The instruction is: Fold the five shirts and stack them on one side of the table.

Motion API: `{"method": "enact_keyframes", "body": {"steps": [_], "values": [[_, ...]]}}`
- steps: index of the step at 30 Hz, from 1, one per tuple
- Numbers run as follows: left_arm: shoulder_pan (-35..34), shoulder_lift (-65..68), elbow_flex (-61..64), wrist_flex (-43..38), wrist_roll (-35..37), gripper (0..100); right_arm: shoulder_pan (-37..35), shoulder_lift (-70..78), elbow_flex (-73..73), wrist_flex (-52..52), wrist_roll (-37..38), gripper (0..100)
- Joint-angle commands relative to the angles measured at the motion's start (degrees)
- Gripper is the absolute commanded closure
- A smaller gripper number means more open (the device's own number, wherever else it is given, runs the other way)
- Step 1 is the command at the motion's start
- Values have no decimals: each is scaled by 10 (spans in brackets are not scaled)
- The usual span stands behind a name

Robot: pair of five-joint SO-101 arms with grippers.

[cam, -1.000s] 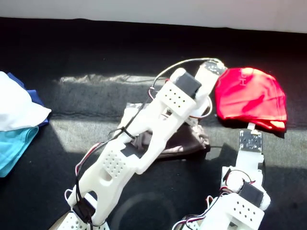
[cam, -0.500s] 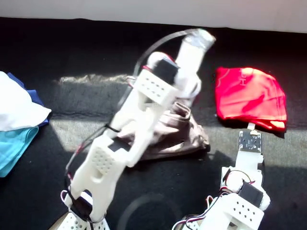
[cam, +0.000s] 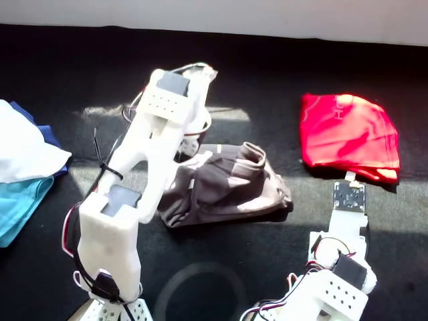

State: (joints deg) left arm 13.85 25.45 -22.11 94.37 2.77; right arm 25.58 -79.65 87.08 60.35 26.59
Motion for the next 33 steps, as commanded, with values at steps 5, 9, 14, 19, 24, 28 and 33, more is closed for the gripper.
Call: {"method": "enact_keyframes", "body": {"steps": [5, 9, 14, 19, 24, 28, 33], "values": [[32, -119, 255, -170, 21, 990, 0, -3, -8, -7, 5, 990], [83, -164, 271, -157, 22, 991, 0, -2, -8, -6, 5, 990], [145, -206, 281, -126, 22, 991, 0, -1, -7, -6, 5, 990], [201, -207, 288, -135, 21, 991, 0, -1, -2, -6, 4, 990], [243, -232, 259, -101, 19, 991, 4, -1, -1, -6, 4, 990], [237, -277, 200, -66, 18, 991, 5, -1, -1, -6, 4, 990], [161, -300, 190, -71, 17, 991, 5, -1, -1, -6, 4, 990]]}}
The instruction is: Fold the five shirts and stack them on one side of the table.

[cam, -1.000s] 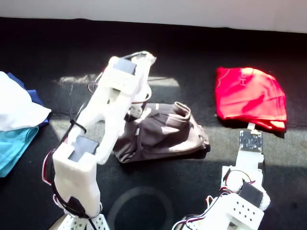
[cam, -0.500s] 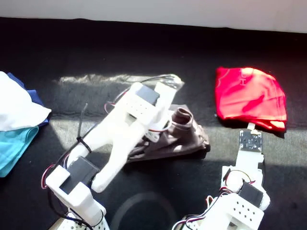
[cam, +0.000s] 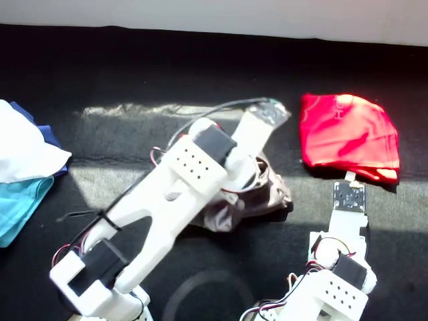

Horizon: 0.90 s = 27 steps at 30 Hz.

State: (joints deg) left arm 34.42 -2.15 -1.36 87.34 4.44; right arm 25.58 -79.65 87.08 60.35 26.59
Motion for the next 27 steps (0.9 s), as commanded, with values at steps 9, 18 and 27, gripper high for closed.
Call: {"method": "enact_keyframes", "body": {"steps": [9, 18, 27], "values": [[-83, 102, 65, -126, 0, 991, 1, -1, -2, -6, 4, 990], [9, 114, 65, -107, 4, 991, 4, -1, -1, -5, 4, 990], [38, -28, 37, -24, 1, 991, 0, -1, -7, -9, -65, 990]]}}
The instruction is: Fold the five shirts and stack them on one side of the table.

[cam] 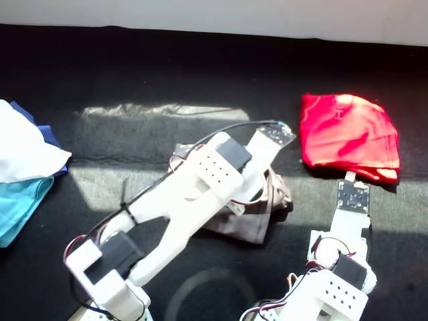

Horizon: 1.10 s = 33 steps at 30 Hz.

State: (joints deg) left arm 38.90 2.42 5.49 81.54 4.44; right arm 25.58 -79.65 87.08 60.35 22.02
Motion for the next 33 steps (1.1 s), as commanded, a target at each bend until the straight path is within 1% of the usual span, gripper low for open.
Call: {"method": "enact_keyframes", "body": {"steps": [1, 3, 5, 9, 11, 13, 15, 19, 21, 23, 27, 29, 33], "values": [[-14, -98, -44, 49, 0, 991, -1, -1, -7, -9, -20, 990], [-45, -143, -65, 64, -30, 991, -17, 0, -16, -12, -18, 987], [-95, -175, -72, 66, -63, 991, -51, 0, -42, 0, -19, 985], [-225, -182, -51, 67, -99, 991, -177, 5, -153, 65, -25, 985], [-290, -176, -36, 67, -106, 991, -238, 39, -213, 85, -53, 957], [-349, -174, -23, 64, -116, 991, -292, 110, -266, 99, -75, 899], [-400, -173, -15, 63, -127, 991, -351, 209, -318, 114, -98, 862], [-468, -172, -4, 64, -142, 991, -483, 399, -447, 151, -119, 861], [-495, -172, -4, 67, -142, 991, -536, 479, -503, 160, -120, 861], [-520, -174, -4, 67, -142, 991, -558, 552, -548, 156, -120, 861], [-559, -175, -4, 67, -142, 991, -548, 676, -636, 145, -144, 861], [-569, -175, -4, 67, -142, 991, -548, 724, -673, 145, -156, 861], [-569, -174, -4, 64, -142, 991, -549, 800, -742, 148, -168, 861]]}}
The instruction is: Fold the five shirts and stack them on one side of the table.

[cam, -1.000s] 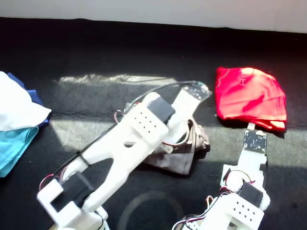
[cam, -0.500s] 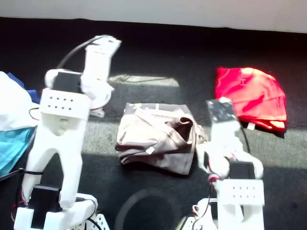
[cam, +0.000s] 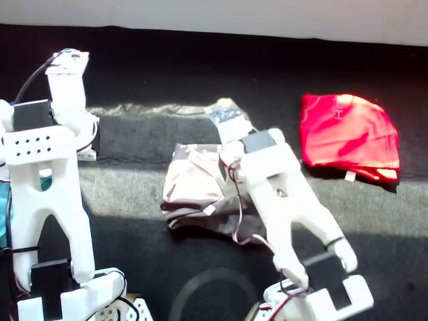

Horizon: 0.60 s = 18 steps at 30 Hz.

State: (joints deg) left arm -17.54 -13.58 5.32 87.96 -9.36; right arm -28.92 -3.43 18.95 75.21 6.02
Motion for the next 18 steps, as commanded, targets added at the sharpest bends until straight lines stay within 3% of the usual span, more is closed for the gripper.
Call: {"method": "enact_keyframes", "body": {"steps": [1, 8, 14, 18], "values": [[-4, -14, -2, -1, -4, 991, -4, 51, -73, 0, -8, 861], [-5, -12, -2, -1, -4, 991, -4, 118, -109, 0, -8, 863], [-6, -12, -2, -1, -4, 991, -2, 138, -109, 0, -4, 991], [-6, -12, -2, -1, -4, 991, 0, 137, -110, 17, -7, 992]]}}
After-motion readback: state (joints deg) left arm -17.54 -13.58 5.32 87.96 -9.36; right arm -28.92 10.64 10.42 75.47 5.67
